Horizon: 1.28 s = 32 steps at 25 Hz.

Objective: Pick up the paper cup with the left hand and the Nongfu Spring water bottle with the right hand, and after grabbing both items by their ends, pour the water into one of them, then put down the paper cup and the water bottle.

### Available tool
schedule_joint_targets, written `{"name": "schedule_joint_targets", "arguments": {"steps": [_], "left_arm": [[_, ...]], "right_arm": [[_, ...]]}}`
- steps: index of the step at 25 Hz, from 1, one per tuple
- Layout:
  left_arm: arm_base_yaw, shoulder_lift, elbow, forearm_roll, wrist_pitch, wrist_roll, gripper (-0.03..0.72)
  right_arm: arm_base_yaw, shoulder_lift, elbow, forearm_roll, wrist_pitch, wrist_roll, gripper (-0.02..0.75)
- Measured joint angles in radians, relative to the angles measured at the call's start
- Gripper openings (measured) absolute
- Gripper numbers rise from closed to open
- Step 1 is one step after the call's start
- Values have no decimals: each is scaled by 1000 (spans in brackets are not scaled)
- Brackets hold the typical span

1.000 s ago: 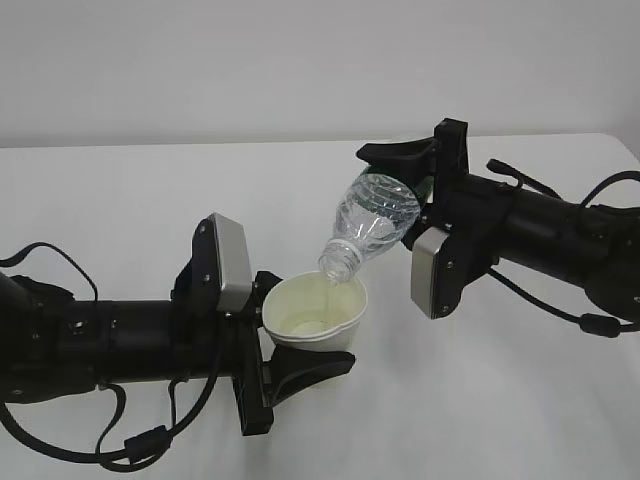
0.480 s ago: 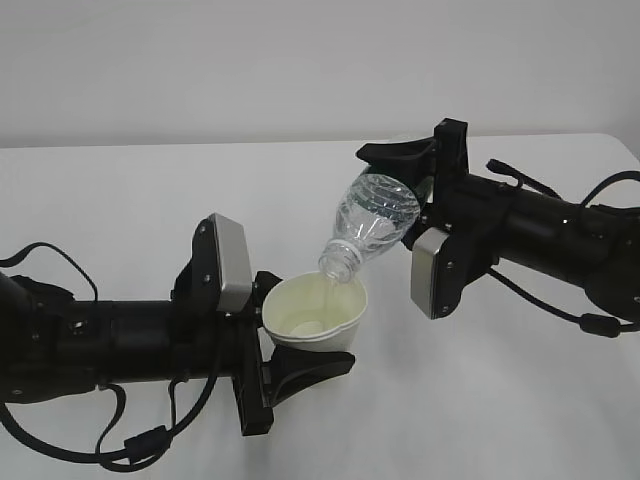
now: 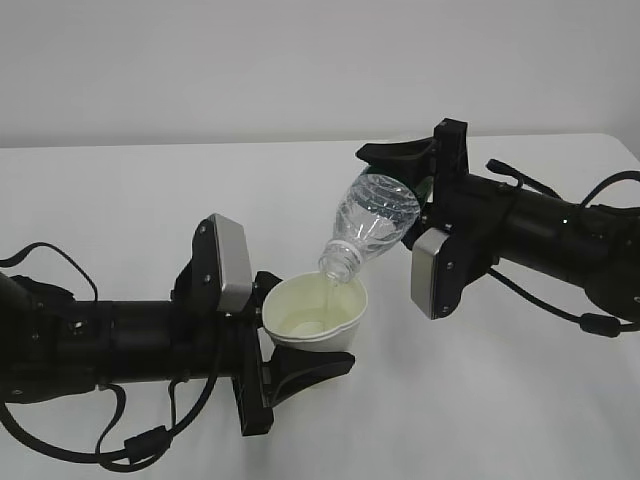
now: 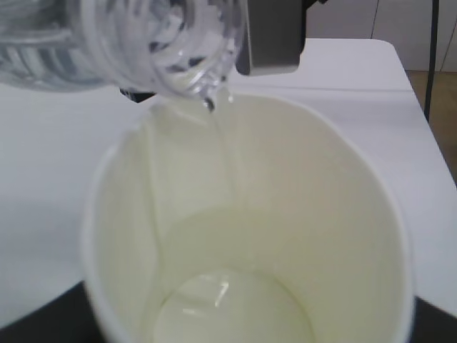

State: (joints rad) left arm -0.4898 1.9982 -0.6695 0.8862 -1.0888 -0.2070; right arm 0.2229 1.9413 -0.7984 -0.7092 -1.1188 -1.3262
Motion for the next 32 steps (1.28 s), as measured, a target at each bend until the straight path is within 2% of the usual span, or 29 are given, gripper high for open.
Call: {"name": "schedule_joint_targets", "arguments": {"steps": [32], "left_arm": [[0, 0, 0, 0, 2, 0, 448]], "right_arm": [[0, 0, 0, 0, 0, -2, 471]]}}
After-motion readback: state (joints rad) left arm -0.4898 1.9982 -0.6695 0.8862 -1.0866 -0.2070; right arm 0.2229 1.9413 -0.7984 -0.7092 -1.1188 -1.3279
